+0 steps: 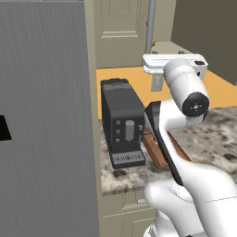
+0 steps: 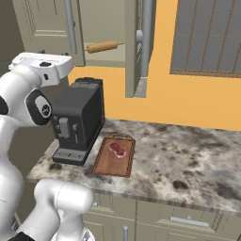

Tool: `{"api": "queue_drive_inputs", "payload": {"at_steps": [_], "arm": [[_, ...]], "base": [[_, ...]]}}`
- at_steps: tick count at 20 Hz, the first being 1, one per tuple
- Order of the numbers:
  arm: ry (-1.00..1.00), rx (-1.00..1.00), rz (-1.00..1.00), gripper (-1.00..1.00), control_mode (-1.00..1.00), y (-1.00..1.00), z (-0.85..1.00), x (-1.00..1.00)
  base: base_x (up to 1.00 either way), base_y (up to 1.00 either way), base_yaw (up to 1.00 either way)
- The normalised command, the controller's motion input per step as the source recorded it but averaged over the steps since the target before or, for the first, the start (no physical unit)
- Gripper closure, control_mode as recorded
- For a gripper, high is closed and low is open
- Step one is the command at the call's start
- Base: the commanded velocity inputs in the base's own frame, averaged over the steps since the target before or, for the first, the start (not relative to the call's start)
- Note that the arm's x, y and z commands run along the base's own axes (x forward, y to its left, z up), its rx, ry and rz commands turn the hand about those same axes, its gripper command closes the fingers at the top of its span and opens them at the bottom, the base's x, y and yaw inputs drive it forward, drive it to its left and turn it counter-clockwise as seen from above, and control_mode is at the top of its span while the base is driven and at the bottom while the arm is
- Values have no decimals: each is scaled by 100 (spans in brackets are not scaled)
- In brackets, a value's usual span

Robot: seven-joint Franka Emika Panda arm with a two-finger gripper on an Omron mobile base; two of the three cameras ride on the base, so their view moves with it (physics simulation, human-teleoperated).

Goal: Open the cabinet, retrieve the rolling pin, and place it next to the meat on the cutting board to prepare for tenderizing.

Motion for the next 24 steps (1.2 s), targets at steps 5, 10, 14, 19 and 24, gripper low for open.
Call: {"api": "queue_drive_inputs", "payload": {"at_steps": [5,10,14,19,24], "arm": [[2,0,0,-100,-100,14,0,82],[0,0,1,-100,-100,4,0,71],[0,0,4,-100,-100,0,1,62],[0,0,3,-100,-100,0,0,62],[3,0,1,100,-100,3,0,61]], "base": [[0,0,0],[0,0,0],[0,0,0],[0,0,0],[0,0,0]]}}
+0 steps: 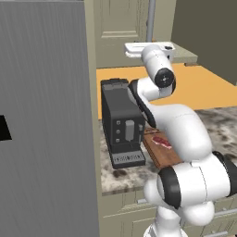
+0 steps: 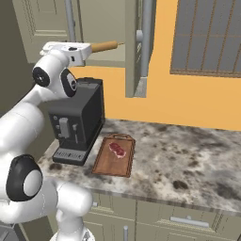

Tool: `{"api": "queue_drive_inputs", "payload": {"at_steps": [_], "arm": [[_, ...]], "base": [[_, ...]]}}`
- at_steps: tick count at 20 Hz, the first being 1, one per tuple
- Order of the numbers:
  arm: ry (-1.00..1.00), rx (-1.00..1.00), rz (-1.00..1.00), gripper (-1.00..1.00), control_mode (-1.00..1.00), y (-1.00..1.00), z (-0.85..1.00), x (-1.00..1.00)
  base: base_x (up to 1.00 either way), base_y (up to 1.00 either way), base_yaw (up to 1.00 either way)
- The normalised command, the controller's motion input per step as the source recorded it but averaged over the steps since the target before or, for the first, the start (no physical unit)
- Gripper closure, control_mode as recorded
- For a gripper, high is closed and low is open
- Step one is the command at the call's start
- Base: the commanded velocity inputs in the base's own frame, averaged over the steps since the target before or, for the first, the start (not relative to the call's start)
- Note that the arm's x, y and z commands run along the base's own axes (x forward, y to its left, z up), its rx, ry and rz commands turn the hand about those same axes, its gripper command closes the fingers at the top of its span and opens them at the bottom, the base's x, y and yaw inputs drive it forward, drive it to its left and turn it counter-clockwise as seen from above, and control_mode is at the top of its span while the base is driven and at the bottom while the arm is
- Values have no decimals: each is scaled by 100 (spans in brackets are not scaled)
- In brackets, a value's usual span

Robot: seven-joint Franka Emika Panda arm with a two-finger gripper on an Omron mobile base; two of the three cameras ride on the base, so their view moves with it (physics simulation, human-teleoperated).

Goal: Open the cabinet, retrieve the rolling pin, and place it next to the meat on the cutting board to prepare for tenderizing.

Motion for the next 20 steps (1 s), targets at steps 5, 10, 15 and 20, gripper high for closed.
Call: {"api": "queue_drive_inputs", "payload": {"at_steps": [5,10,15,20], "arm": [[5,0,0,100,-100,2,0,9],[1,0,0,100,-100,2,-7,-2],[0,0,0,100,-100,1,-3,-10],[0,0,0,100,-100,0,-3,-17]], "base": [[0,0,0],[0,0,0],[0,0,0],[0,0,0]]}}
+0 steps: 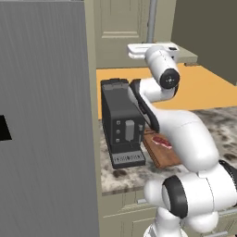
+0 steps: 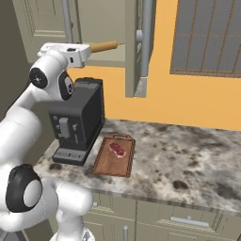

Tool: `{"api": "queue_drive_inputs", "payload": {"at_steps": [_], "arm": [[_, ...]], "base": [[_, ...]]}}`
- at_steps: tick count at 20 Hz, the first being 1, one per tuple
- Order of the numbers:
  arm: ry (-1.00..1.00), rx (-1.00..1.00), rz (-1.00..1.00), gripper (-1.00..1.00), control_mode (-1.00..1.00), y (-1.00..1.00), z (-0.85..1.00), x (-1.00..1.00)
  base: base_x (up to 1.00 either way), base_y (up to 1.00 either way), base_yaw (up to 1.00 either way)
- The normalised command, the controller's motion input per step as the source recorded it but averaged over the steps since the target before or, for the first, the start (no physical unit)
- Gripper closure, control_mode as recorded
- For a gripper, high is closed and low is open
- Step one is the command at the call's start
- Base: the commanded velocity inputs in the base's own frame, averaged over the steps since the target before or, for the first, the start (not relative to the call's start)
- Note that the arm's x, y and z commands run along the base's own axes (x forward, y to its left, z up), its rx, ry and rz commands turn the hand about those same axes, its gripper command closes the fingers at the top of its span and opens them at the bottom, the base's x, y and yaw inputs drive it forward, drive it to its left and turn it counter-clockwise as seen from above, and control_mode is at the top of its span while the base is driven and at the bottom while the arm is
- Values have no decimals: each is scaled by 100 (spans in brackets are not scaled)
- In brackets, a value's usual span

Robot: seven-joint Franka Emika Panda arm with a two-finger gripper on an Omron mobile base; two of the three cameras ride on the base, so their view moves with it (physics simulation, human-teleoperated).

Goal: Open the cabinet, retrieve the rolling pin, and place it next to the meat on the cutting board to prepare for tenderizing.

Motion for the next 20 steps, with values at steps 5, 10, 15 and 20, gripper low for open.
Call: {"api": "queue_drive_inputs", "payload": {"at_steps": [5,10,15,20], "arm": [[0,-2,0,100,-100,30,-14,-71],[0,-1,0,100,-100,43,-16,-86],[0,0,0,100,-100,33,-6,-68],[3,0,0,-100,-100,31,-16,-48]], "base": [[0,0,0],[0,0,0],[0,0,0],[0,0,0]]}}
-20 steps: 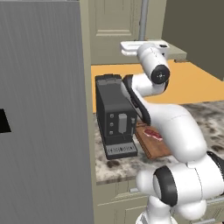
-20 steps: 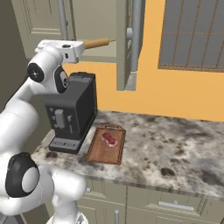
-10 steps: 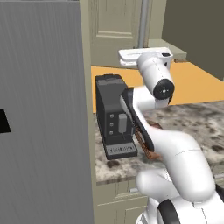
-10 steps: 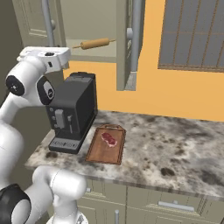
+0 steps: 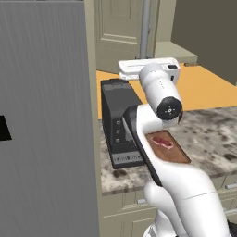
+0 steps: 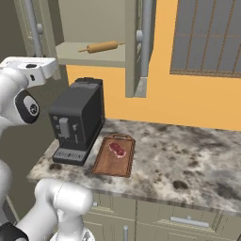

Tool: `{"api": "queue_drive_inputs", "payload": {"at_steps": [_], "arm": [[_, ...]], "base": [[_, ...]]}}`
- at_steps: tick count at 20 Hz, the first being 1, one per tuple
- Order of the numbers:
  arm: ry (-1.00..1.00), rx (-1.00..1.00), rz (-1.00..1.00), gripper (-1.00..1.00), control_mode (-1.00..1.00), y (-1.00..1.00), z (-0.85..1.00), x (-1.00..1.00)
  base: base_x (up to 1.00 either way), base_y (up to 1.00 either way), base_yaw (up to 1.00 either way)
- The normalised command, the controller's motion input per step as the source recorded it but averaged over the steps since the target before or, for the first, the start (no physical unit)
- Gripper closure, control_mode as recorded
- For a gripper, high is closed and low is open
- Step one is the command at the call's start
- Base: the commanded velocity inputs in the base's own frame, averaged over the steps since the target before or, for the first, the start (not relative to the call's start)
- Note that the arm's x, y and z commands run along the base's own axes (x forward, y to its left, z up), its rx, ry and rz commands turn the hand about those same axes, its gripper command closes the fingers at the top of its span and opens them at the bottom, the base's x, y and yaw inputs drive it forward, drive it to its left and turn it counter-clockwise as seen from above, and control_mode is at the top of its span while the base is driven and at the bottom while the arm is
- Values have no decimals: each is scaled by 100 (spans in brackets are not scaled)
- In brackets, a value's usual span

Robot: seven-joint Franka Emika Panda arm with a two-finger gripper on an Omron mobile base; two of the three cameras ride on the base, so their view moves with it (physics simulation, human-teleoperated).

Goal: Open the cabinet, retrieve the rolling pin, and place it next to the meat on the cutting board to prepare for tenderizing.

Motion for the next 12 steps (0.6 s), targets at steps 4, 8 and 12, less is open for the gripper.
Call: {"api": "queue_drive_inputs", "payload": {"at_steps": [4,8,12], "arm": [[-1,2,1,-100,-100,0,-1,-59],[-4,5,0,-100,-100,-11,2,-80],[-2,9,1,-100,-100,-40,16,-70]], "base": [[0,0,0],[0,0,0],[0,0,0]]}}
